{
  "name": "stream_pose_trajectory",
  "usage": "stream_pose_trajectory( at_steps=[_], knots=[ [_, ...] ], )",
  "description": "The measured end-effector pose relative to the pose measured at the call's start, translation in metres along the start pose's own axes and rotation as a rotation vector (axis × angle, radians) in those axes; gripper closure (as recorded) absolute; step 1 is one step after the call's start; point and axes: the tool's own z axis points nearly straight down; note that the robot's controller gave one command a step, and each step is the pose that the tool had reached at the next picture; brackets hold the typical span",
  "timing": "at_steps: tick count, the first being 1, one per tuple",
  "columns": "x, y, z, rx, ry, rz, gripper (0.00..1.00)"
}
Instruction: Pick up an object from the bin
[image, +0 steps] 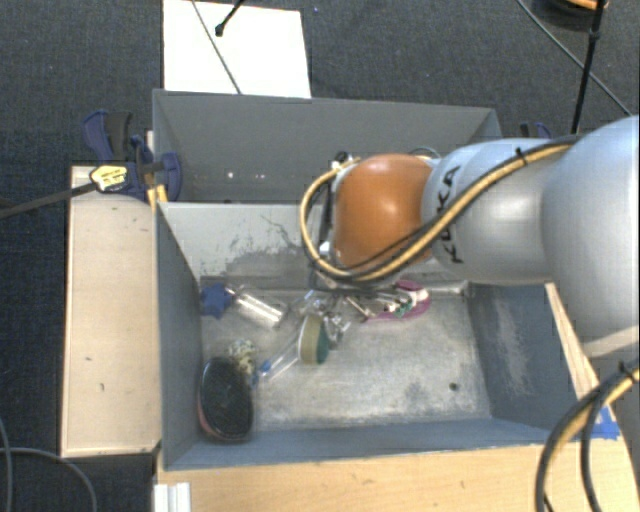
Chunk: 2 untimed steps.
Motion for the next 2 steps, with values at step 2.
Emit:
stream_pose_trajectory(
  at_steps=[2],
  knots=[
    [0.023, 0.017, -0.243, 0.007, -0.007, -0.048, 1.00]
  ],
)
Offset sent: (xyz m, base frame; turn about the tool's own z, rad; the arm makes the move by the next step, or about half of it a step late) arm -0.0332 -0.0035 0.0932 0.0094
